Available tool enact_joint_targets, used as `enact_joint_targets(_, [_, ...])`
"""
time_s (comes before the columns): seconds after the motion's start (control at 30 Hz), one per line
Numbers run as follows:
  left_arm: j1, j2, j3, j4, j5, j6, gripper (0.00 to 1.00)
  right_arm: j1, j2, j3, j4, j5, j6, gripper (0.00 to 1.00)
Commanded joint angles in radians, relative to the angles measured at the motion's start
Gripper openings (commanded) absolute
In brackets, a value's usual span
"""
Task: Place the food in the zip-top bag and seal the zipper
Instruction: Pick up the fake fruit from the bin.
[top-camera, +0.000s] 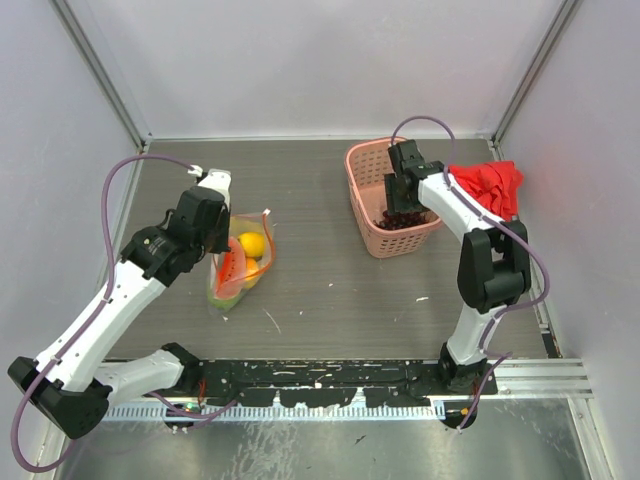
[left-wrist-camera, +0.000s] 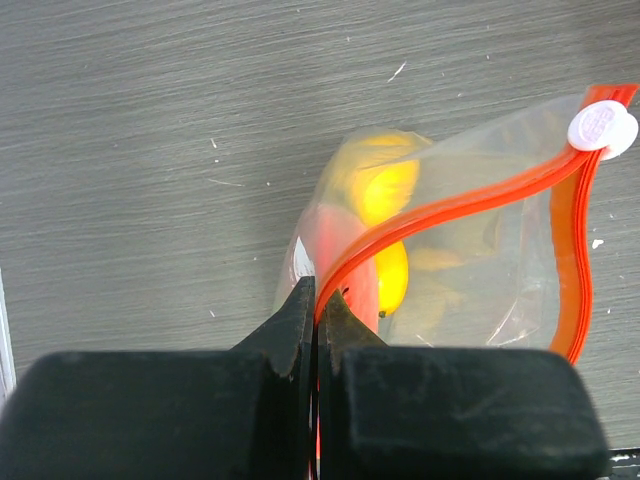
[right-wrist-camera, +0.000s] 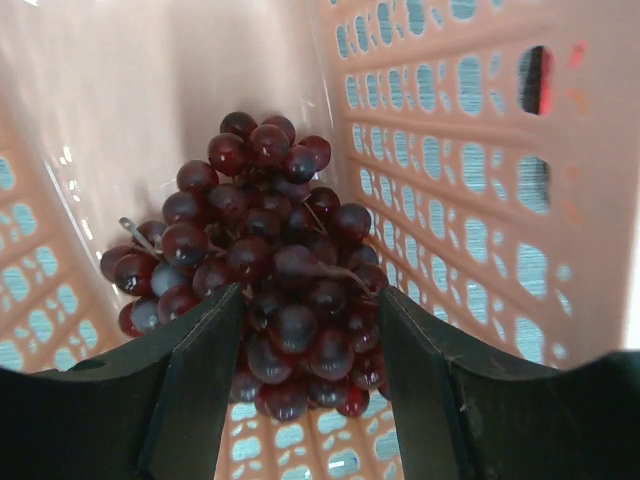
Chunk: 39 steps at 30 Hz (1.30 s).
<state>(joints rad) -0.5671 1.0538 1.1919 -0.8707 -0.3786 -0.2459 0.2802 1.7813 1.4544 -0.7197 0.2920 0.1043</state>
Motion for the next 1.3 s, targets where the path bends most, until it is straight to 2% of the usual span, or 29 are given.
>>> enact_joint_targets(0.0, [0.004,-0.026,0.005,0.070,-0.003,0.009,0.00,-0.017,0.038,-0.007,0.056,-0.020,-0.023,0.62])
enact_joint_targets(0.1, [0.004,-0.026,0.003,0.071,0.000,0.009,0.00,-0.024,0.067,-0.020,0.075,-0.023,-0.027,0.59])
enact_joint_targets(0.2, [0.004,-0.026,0.001,0.072,0.002,0.008,0.00,-0.025,0.079,-0.020,0.081,-0.034,-0.028,0.44])
enact_joint_targets(0.37, [0.004,-0.025,-0.001,0.073,0.003,0.009,0.00,-0.024,0.030,-0.010,0.078,-0.064,-0.025,0.12])
enact_joint_targets(0.43, [0.004,-0.026,-0.001,0.073,0.003,0.008,0.00,-0.024,-0.010,-0.003,0.078,-0.065,-0.025,0.06])
enact_joint_targets(0.7, [0.008,-0.024,-0.003,0.076,0.021,0.006,0.00,-0.023,-0.188,0.026,0.107,-0.062,-0.015,0.00])
enact_joint_targets(1.03, [0.014,-0.027,-0.006,0.092,0.101,0.008,0.00,-0.005,-0.351,0.000,0.175,-0.065,-0.002,0.00])
enact_joint_targets(1.27, [0.016,-0.025,-0.012,0.103,0.169,0.015,0.00,0.016,-0.435,0.007,0.221,-0.123,0.004,0.00])
